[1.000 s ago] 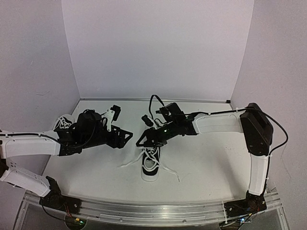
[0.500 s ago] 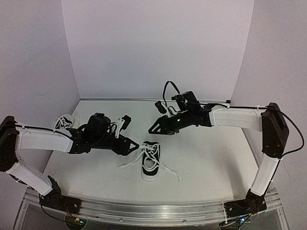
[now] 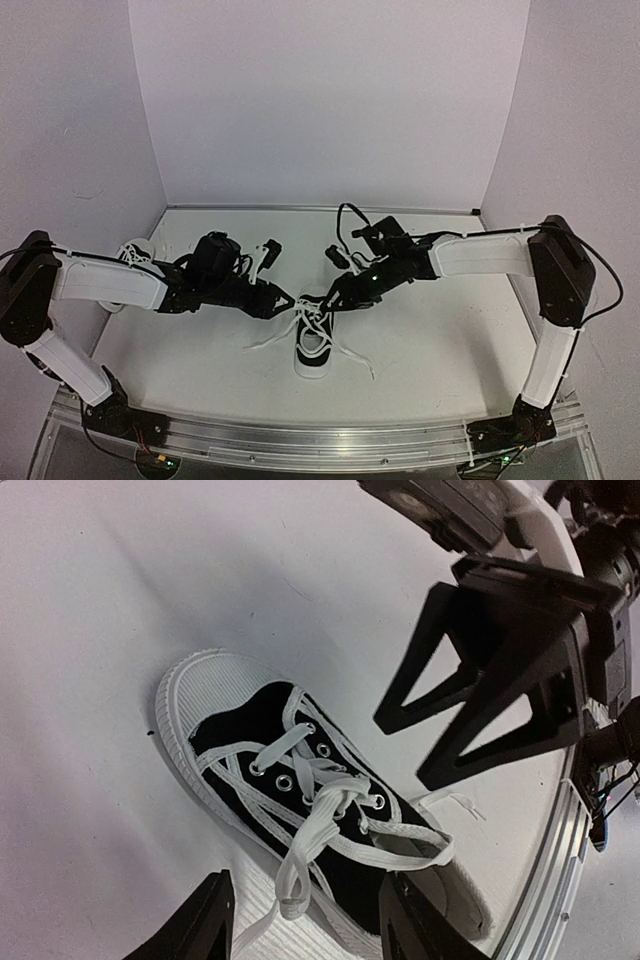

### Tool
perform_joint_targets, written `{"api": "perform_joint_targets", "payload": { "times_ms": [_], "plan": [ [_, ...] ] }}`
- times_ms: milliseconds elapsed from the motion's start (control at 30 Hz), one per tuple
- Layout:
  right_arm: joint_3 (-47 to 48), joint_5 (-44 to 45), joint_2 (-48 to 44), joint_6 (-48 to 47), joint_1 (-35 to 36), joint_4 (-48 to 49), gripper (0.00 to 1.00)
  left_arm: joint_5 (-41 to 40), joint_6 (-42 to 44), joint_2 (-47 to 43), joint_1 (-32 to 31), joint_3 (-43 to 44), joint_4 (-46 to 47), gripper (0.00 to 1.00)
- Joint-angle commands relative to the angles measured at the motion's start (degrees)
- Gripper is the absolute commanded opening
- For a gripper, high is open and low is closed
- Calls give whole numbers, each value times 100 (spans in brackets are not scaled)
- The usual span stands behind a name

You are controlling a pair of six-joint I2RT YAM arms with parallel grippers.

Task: Tie the shoes

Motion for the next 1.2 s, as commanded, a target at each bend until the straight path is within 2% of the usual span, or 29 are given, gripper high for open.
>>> {"api": "perform_joint_targets", "payload": {
  "times_ms": [0,167,367,567,833,933,1033,1133,1167],
  "plan": [
    [-759,3,-894,-268,30,-88,45,210,-26,106,54,304,227,49],
    [-1649,374,-1453,-75,32,-123,51,260,-34,186,73,398,201,45],
    [-2287,1093,-1838,122,163,-305,51,293,-31,247,79,422,195,40],
    [-2405,1564,-1580,159,469,-405,49,360,-63,287,81,405,233,38],
    [-2079,2378,-1071,125,869,-734,44,366,-69,286,87,392,231,35],
    [-1990,2636,-909,134,971,-846,38,374,-69,296,88,398,231,35],
    [-1888,2825,-766,124,1022,-964,27,383,-65,304,88,416,232,32],
    [-1809,2960,-724,108,1024,-1064,5,421,-34,316,88,437,214,24],
    [-1798,3028,-737,96,1029,-1104,1,462,-13,315,95,435,215,19]
  ]
}}
